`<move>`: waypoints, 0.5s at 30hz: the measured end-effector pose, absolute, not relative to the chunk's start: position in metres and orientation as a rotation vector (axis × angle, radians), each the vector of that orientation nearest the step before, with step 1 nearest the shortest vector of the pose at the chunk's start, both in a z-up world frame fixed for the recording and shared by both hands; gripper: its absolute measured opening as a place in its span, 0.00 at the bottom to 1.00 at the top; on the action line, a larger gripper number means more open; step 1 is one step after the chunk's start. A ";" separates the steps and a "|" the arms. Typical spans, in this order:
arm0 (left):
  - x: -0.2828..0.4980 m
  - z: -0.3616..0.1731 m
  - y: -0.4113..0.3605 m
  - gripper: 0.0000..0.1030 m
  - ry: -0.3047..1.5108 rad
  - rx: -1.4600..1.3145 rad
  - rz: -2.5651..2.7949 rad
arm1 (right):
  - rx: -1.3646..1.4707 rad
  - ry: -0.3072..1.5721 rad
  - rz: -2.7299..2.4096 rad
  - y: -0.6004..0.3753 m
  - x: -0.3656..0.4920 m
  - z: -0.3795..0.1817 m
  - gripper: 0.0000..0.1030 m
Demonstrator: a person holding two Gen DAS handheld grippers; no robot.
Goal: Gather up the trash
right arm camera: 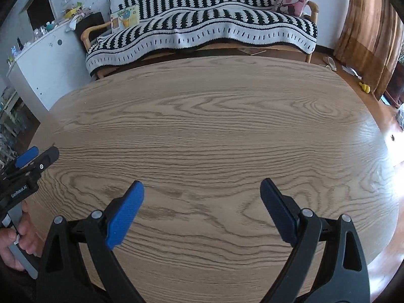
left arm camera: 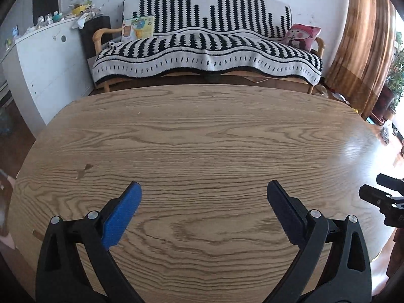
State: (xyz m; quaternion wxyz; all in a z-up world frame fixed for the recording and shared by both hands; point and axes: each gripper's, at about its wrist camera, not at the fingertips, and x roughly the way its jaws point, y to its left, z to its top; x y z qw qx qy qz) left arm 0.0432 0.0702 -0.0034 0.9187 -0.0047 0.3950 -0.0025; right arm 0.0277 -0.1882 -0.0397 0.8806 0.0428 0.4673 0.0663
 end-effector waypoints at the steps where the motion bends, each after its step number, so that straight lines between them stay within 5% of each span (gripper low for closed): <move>1: 0.044 -0.004 0.072 0.94 0.813 -0.014 -0.007 | 0.089 0.976 0.137 -0.191 0.026 -0.041 0.87; 15: 0.040 -0.001 0.063 0.94 0.800 0.007 -0.034 | 0.087 0.982 0.111 -0.199 0.021 -0.047 0.87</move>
